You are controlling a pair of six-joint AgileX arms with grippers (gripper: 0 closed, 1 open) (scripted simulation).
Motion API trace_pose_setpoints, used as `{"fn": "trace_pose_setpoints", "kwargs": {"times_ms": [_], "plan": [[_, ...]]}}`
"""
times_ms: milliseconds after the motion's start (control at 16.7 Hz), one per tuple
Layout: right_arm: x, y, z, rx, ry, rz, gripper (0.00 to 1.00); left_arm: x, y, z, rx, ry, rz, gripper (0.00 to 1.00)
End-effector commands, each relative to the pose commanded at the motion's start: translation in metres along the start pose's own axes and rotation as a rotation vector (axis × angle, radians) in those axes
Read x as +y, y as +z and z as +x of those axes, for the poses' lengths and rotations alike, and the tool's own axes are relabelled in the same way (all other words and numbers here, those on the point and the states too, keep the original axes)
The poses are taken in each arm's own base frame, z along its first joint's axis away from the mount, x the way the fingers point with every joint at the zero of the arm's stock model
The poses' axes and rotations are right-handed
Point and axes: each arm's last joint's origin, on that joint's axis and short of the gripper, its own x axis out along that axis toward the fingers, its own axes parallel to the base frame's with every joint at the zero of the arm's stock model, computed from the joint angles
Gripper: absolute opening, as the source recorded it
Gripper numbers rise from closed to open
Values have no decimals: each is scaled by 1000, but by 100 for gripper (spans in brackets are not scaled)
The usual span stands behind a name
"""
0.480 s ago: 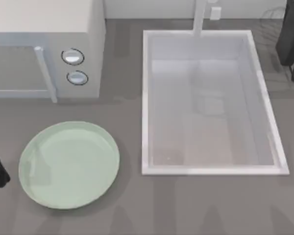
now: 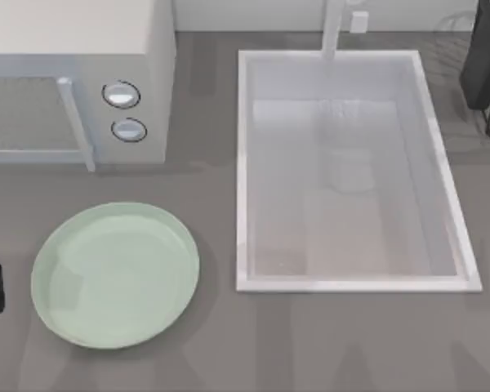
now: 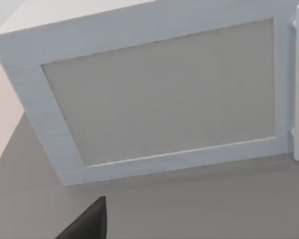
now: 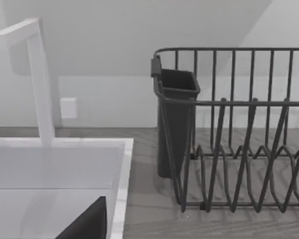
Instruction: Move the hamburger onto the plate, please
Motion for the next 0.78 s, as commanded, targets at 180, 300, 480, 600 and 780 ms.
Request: {"fn": "trace_pose_setpoints", "kwargs": {"times_ms": [180, 300, 480, 600, 780], "plan": [[0, 0, 0, 0, 0, 0, 100, 8, 12, 13, 246, -51, 233, 100], [0, 0, 0, 0, 0, 0, 100, 14, 16, 27, 434, -140, 409, 100], [0, 0, 0, 0, 0, 0, 100, 24, 17, 53, 692, -354, 645, 100], [0, 0, 0, 0, 0, 0, 100, 31, 15, 71, 820, -521, 762, 100], [0, 0, 0, 0, 0, 0, 100, 42, 12, 94, 932, -752, 877, 100]]}}
